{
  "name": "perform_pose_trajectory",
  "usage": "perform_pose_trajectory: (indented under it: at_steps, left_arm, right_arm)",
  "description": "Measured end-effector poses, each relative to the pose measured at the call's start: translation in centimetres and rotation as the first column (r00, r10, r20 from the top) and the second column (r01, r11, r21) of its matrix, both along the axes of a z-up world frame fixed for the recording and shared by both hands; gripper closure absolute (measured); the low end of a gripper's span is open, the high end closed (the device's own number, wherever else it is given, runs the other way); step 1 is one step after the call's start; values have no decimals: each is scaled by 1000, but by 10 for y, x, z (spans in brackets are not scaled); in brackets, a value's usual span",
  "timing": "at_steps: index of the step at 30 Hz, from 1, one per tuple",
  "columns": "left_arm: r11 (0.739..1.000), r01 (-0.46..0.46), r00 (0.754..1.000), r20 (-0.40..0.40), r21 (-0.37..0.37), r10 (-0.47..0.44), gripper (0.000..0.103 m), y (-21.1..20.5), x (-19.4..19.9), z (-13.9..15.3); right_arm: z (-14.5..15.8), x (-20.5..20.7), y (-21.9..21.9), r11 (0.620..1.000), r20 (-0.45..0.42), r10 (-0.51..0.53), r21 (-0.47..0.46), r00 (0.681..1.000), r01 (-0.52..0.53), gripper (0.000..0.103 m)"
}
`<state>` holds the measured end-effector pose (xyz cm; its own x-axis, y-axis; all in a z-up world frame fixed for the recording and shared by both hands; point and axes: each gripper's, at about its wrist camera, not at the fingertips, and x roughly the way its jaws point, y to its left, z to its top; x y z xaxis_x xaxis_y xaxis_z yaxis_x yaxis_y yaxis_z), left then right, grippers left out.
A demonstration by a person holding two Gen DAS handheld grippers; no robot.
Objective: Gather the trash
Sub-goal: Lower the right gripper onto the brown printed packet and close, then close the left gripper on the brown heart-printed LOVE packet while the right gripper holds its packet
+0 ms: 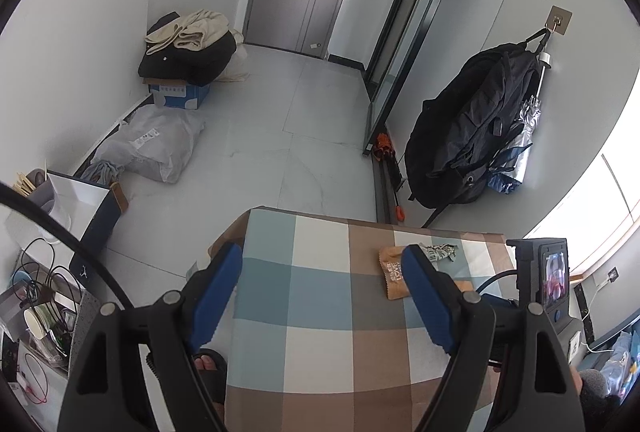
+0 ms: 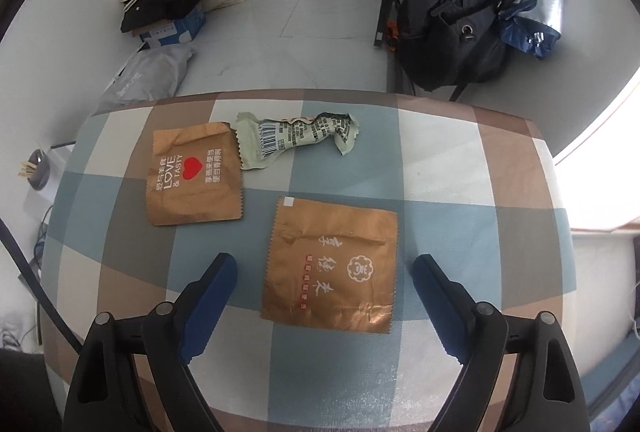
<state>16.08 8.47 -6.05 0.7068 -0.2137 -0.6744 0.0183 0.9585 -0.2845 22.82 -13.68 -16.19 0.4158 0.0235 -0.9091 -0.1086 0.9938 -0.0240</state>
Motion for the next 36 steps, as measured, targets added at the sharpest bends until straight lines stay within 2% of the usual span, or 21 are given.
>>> perform_pose_trajectory:
  at_steps: [4,12,17,23,28,36]
  left_arm:
    - [1000,3,1000,-24,-5,-3,24,-2,4,-4]
    - [1000,-1,999,-46,10,1,24,-5,5,-9]
    - [999,14,998,-57,39,-12,24,-13,6,-12]
    - [999,11,997,-75,49,-7,24,-14,8,-16]
    - [997,23,996,-92,77,-16,24,-18,9,-21]
    - [998,19,990,-141,54,-12,24,-19,15,-31]
  right_arm:
    - [3,-1,-1,1000,-16,17,-2,1000,-17,21]
    - [5,-6,-7,1000,7,21,-6,1000,-21,43]
    - [6,-13,-9,999,23,34,-3,999,-33,53]
    - [8,-18,-14,999,32,31,36,999,-33,54]
    - [12,-27,-24,992,42,28,118,999,-33,54]
    - [20,-51,-46,957,67,27,288,997,-45,54]
